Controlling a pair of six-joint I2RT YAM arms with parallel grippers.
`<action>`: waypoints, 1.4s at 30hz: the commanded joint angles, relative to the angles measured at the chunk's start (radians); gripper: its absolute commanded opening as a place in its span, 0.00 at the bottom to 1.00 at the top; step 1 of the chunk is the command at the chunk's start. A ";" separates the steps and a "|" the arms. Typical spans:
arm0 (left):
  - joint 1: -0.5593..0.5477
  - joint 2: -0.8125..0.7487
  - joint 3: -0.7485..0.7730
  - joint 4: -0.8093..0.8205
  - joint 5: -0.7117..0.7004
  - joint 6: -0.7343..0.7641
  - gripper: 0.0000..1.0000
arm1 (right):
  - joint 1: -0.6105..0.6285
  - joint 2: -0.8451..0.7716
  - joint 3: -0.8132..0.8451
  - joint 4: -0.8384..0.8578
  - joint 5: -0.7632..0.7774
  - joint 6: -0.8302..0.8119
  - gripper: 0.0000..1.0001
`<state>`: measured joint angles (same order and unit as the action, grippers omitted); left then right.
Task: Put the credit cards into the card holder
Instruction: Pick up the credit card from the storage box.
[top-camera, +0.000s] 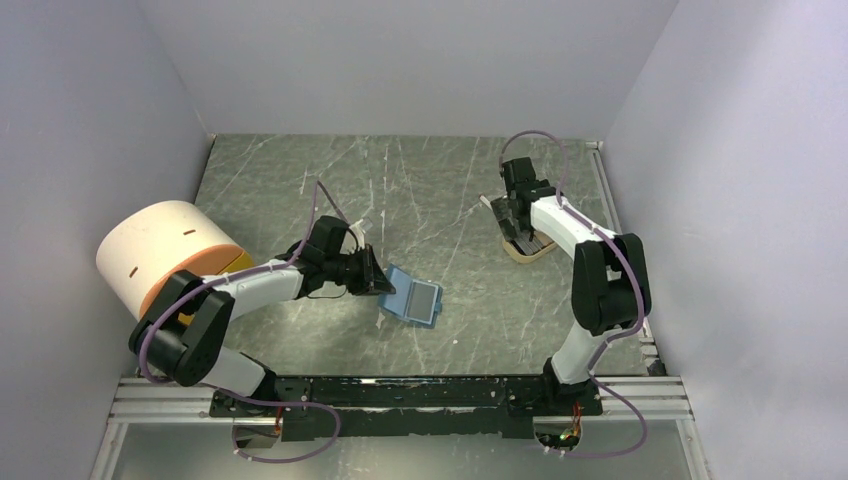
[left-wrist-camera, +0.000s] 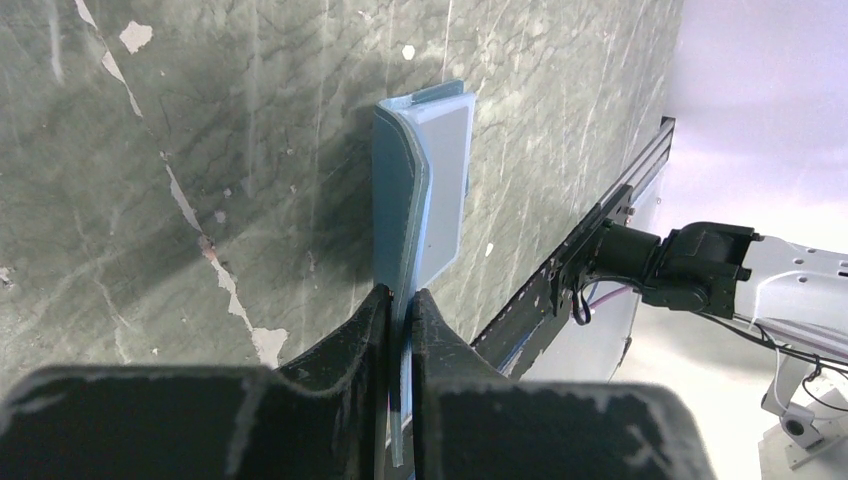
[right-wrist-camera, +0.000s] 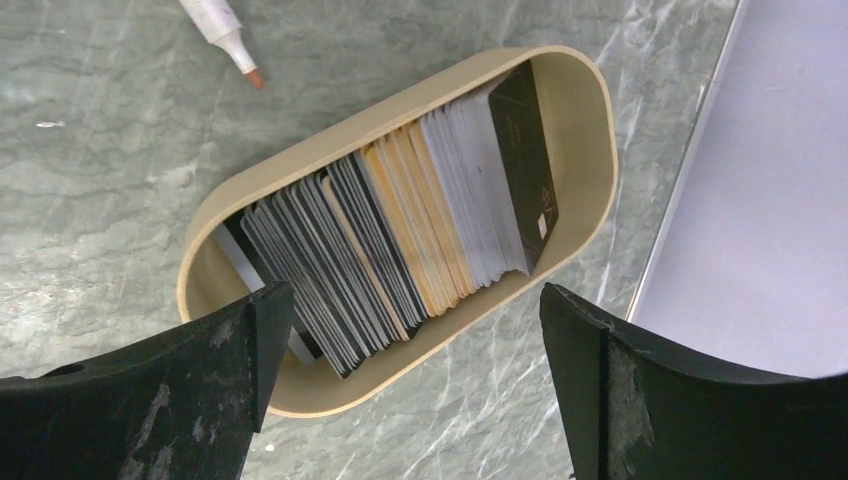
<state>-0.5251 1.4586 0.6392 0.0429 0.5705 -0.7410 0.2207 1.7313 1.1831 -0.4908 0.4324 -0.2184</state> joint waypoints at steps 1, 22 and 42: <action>0.007 0.003 -0.012 0.032 0.036 -0.005 0.13 | 0.032 0.008 -0.020 0.024 -0.002 -0.008 0.98; 0.008 -0.010 -0.011 0.017 0.029 0.005 0.12 | 0.066 0.054 -0.010 0.073 0.246 -0.015 0.97; 0.010 -0.011 -0.004 0.012 0.029 0.002 0.13 | -0.101 0.047 0.079 0.071 0.108 -0.074 0.97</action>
<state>-0.5232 1.4586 0.6289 0.0467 0.5735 -0.7406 0.1440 1.7885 1.2194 -0.4301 0.5678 -0.2615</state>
